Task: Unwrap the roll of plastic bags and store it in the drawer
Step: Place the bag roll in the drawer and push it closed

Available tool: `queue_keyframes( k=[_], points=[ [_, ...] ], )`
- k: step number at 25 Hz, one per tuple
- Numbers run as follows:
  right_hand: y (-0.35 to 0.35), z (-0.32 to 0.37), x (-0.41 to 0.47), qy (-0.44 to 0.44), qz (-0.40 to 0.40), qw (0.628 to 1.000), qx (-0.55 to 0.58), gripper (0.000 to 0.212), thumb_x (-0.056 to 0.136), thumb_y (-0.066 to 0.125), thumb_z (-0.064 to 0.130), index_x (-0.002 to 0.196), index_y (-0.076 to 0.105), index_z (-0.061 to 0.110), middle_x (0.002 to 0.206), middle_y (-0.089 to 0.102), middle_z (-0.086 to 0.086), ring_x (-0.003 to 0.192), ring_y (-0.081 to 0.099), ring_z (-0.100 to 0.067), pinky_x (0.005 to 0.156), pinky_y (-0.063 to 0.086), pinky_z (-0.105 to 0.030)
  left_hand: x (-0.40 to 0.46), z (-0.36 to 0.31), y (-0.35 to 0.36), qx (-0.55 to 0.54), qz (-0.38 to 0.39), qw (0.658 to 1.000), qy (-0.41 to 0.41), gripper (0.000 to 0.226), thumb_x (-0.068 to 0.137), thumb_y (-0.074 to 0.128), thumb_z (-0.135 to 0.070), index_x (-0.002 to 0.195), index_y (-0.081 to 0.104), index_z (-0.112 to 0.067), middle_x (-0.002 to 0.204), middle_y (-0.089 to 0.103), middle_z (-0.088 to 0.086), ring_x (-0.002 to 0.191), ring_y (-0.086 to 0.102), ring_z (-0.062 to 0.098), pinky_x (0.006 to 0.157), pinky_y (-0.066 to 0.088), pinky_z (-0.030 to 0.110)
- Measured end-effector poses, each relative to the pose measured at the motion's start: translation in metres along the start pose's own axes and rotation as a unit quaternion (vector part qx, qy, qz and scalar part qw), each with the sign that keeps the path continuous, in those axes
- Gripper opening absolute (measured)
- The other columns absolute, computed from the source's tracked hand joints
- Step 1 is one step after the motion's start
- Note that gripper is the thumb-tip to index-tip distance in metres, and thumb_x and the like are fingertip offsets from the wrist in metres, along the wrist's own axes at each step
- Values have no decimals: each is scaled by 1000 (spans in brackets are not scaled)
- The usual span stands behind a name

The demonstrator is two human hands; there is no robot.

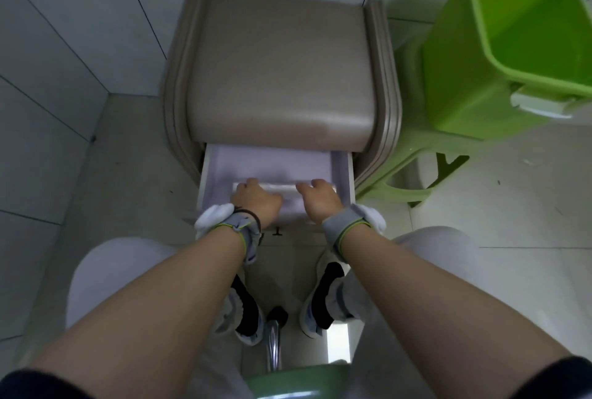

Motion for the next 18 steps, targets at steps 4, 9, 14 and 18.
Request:
queue_keyframes(
  k=[4,9,14,18],
  points=[
    [7,-26,-21,77,-12,994,78,43,96,44,34,121,59,1,126,60,-21,119,56,-38,94,40,-35,-14,30,4,-83,-33,988,-127,63,88,51,-41,130,48,6,139,49,24,126,47,41,103,40,40],
    [17,-51,-23,162,17,968,192,38,103,32,26,128,52,5,100,45,-15,100,40,-22,86,32,-30,-16,30,26,-158,132,972,-109,49,97,42,-34,127,54,3,137,52,25,116,52,35,94,37,35],
    [24,-50,-15,230,33,872,431,72,96,47,45,156,22,14,158,33,-16,140,41,-34,116,32,-41,-7,26,31,-242,140,952,-124,52,97,42,-39,132,50,-2,145,45,23,128,46,35,105,34,37],
    [23,-39,-10,238,15,841,486,67,97,47,44,155,26,18,157,34,-14,134,47,-34,112,37,-40,3,17,36,-346,117,918,-155,63,96,42,-46,144,37,-5,151,38,16,136,40,34,115,29,41]
  ],
)
Point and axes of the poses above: each hand's wrist, its own x-axis towards the middle knuckle, its own y-axis out of the palm, z = x × y, the point moved 5 cm from there along x, towards the middle knuckle
